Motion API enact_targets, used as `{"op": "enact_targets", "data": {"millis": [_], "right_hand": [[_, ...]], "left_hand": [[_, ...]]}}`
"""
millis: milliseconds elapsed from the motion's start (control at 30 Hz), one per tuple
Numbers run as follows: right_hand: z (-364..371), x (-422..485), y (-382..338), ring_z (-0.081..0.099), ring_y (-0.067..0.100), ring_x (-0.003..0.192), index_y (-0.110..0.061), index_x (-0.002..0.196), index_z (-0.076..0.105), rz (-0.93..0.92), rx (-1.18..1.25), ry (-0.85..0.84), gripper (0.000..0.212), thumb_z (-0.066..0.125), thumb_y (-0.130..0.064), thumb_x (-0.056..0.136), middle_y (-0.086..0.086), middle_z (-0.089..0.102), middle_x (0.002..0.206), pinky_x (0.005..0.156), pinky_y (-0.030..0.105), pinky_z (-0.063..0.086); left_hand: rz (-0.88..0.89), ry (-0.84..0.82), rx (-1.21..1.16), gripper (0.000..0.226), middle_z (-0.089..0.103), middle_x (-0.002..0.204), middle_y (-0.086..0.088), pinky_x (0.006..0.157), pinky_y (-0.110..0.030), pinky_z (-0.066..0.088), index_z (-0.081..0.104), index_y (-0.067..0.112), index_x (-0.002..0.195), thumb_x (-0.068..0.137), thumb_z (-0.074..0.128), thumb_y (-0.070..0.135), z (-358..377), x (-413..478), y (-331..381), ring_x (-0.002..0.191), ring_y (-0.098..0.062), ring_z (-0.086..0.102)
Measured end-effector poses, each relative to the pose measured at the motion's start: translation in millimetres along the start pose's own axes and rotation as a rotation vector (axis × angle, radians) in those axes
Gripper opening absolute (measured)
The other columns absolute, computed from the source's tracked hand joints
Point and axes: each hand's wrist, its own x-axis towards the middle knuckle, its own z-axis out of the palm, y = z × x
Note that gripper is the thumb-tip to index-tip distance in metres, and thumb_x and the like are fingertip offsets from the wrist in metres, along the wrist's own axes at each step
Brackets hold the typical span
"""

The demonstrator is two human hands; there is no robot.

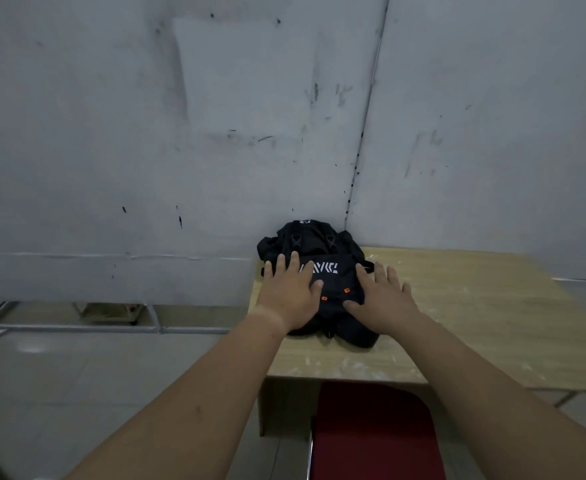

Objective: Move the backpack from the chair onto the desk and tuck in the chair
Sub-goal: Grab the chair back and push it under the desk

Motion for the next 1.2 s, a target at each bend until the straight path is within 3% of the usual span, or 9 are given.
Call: {"op": "enact_targets", "data": {"millis": [367, 767, 1200], "right_hand": [[1.7, -148.2, -2.8, -0.009, 0.033, 0.148, -0.029, 0.153, -0.002, -0.021, -0.048, -0.022, 0.083, 0.04, -0.062, 0.09, 0.012, -0.007, 0.163, 0.117, 0.058, 0.007], [21.4, -260.2, 86.7, -0.013, 0.033, 0.148, -0.029, 0.153, -0.004, 0.03, 0.046, -0.08, 0.085, 0.042, -0.062, 0.089, 0.012, -0.012, 0.162, 0.118, 0.057, 0.004], [159.9, -330.0, 198.1, -0.006, 0.028, 0.149, -0.029, 0.154, 0.003, -0.044, 0.151, -0.229, 0.084, 0.044, -0.06, 0.088, 0.007, -0.004, 0.164, 0.118, 0.052, 0.006]], "left_hand": [[0.078, -0.059, 0.001, 0.06, 0.005, 0.164, -0.013, 0.121, -0.054, 0.005, 0.017, 0.02, 0.155, 0.101, 0.024, 0.046, 1.5, -124.9, 36.5, 0.15, -0.036, -0.001], [0.144, -0.09, 0.078, 0.063, 0.002, 0.164, -0.011, 0.122, -0.053, 0.003, 0.015, 0.021, 0.155, 0.1, 0.027, 0.049, 33.8, -206.8, 141.4, 0.15, -0.034, -0.002], [0.077, -0.245, 0.033, 0.066, 0.009, 0.164, -0.005, 0.123, -0.047, 0.006, 0.017, 0.025, 0.155, 0.096, 0.037, 0.048, 164.0, -274.8, 201.4, 0.151, -0.025, 0.005]]}}
